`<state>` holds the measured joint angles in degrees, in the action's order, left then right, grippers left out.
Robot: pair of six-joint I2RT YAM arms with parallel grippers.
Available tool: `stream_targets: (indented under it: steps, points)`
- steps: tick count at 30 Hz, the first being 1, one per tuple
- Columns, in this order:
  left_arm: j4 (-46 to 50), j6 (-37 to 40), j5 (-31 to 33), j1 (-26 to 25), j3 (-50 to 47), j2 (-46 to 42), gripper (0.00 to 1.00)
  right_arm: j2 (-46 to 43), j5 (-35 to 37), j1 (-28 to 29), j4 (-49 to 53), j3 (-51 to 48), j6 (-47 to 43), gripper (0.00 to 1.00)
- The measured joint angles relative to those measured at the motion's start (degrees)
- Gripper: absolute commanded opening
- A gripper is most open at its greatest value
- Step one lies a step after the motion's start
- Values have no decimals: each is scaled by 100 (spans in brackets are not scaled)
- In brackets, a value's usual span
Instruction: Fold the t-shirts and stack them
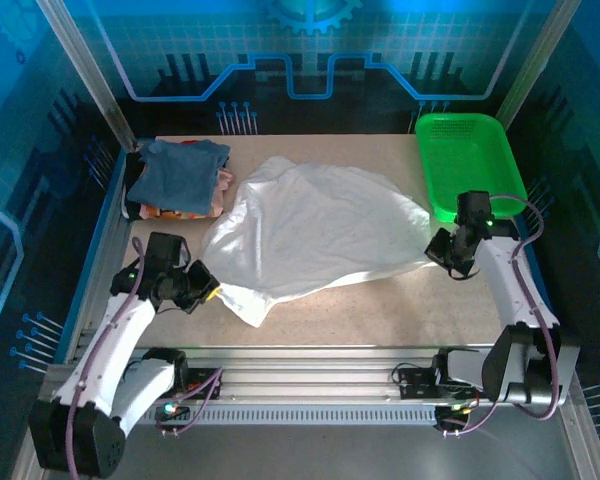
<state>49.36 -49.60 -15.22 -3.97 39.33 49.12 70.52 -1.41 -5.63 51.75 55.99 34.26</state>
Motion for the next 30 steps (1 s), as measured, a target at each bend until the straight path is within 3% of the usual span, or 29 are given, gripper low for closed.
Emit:
stream_targets:
  steps: [5,12,14,16,20,21,25,30]
  points:
    - [463,-151,103,0,-17,-494,0,-341,98,0,179,-170,-87,0]
    - [656,-446,157,0,-566,-619,1,-603,254,0,286,-1130,-63,0]
    - [654,-501,170,0,-745,-560,28,-581,321,2,358,-1235,-9,3]
    - [669,-570,199,0,-896,-461,54,-496,472,2,402,-1235,66,15]
    - [846,-629,398,0,-874,-389,80,-225,750,0,625,-1141,271,51]
    - [949,-647,494,0,-774,-391,94,-227,822,0,702,-1091,308,60]
    - [1198,-577,859,0,17,-466,99,-704,933,-4,909,-850,452,83]
    - [1213,-516,1169,7,841,-459,99,-1484,946,-26,994,-387,450,89]
